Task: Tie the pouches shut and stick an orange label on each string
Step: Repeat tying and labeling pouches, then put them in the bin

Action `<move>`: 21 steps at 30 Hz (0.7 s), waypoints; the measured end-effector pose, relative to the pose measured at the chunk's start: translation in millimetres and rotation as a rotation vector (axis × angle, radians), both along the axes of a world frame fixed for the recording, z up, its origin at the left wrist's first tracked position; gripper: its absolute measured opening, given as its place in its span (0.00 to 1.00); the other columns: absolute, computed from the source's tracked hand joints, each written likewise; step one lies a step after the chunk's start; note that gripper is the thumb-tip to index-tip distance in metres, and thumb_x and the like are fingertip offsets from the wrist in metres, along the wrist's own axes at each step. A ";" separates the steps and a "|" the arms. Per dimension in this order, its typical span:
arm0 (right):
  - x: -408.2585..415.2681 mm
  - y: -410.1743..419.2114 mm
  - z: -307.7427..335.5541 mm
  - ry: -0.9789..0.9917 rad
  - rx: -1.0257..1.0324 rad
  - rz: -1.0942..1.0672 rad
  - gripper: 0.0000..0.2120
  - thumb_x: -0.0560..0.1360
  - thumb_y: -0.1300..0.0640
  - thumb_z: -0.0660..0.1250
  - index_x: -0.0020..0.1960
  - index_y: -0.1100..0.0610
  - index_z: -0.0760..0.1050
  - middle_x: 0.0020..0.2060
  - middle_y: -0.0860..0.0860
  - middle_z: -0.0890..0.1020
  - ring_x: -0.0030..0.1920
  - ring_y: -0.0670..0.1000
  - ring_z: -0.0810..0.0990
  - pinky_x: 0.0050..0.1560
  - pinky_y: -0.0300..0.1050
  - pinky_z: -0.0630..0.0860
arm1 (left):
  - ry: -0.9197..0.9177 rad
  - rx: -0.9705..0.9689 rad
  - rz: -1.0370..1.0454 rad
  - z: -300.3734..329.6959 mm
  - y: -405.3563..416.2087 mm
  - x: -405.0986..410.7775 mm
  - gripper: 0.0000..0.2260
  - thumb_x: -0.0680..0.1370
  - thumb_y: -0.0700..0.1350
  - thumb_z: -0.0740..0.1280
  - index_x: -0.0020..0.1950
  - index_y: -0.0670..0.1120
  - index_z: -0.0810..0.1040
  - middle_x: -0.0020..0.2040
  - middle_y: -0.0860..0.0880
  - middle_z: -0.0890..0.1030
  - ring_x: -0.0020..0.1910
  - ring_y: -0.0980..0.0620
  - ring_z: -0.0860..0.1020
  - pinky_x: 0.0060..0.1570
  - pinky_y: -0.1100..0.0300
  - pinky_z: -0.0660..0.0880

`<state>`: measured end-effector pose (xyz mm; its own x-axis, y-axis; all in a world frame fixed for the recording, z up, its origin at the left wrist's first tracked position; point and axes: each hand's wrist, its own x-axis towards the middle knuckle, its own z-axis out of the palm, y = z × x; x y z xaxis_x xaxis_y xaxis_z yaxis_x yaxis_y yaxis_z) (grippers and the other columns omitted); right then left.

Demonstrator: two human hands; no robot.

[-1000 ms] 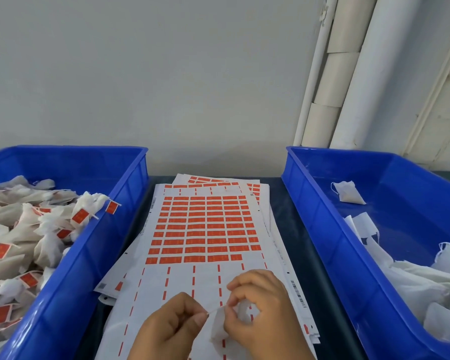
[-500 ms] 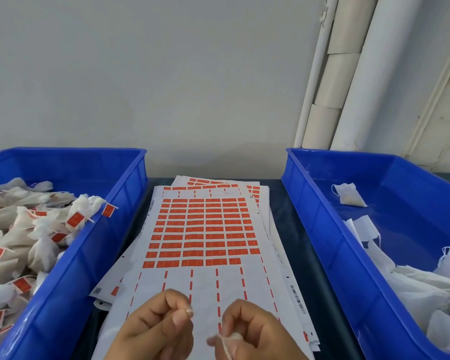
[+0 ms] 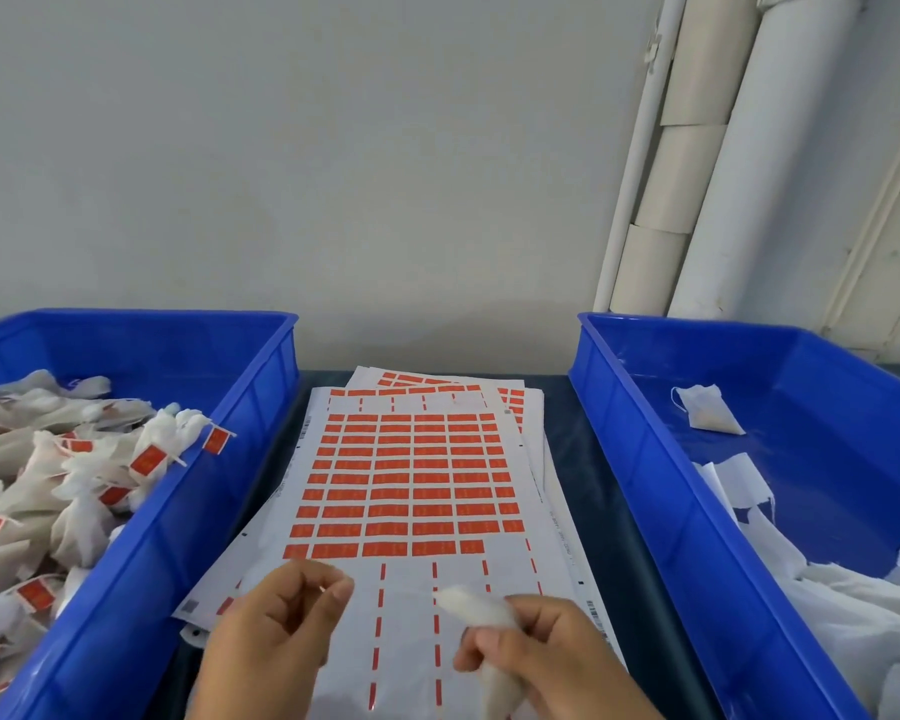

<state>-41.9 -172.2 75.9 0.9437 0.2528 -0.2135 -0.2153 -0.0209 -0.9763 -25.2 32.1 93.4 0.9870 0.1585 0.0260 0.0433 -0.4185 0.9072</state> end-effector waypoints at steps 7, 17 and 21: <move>29.0 17.8 -11.0 -0.012 -0.011 -0.191 0.12 0.76 0.57 0.67 0.40 0.44 0.85 0.46 0.40 0.85 0.50 0.47 0.80 0.48 0.36 0.75 | 0.125 0.511 -0.435 -34.4 -23.3 9.3 0.05 0.80 0.49 0.61 0.54 0.57 0.69 0.59 0.59 0.72 0.58 0.60 0.69 0.63 0.71 0.60; 19.3 29.1 -31.9 -0.224 -0.513 -0.158 0.03 0.76 0.46 0.66 0.44 0.43 0.75 0.44 0.35 0.79 0.49 0.33 0.75 0.40 0.18 0.64 | -0.263 0.327 -0.375 -38.0 -33.5 27.2 0.10 0.75 0.48 0.68 0.41 0.61 0.69 0.47 0.71 0.70 0.48 0.68 0.73 0.49 0.81 0.64; 16.0 32.0 -38.5 -0.266 -0.605 -0.216 0.03 0.76 0.43 0.64 0.47 0.39 0.71 0.43 0.33 0.74 0.49 0.29 0.71 0.45 0.16 0.62 | -0.028 0.031 -0.277 -47.2 -42.0 31.2 0.06 0.75 0.42 0.68 0.41 0.52 0.77 0.37 0.58 0.81 0.41 0.61 0.78 0.39 0.78 0.69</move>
<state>-25.9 -140.2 37.5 0.9992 -0.0368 -0.0123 -0.0309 -0.5617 -0.8268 6.0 -10.0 46.1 0.9914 -0.1190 0.0544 -0.1016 -0.4382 0.8931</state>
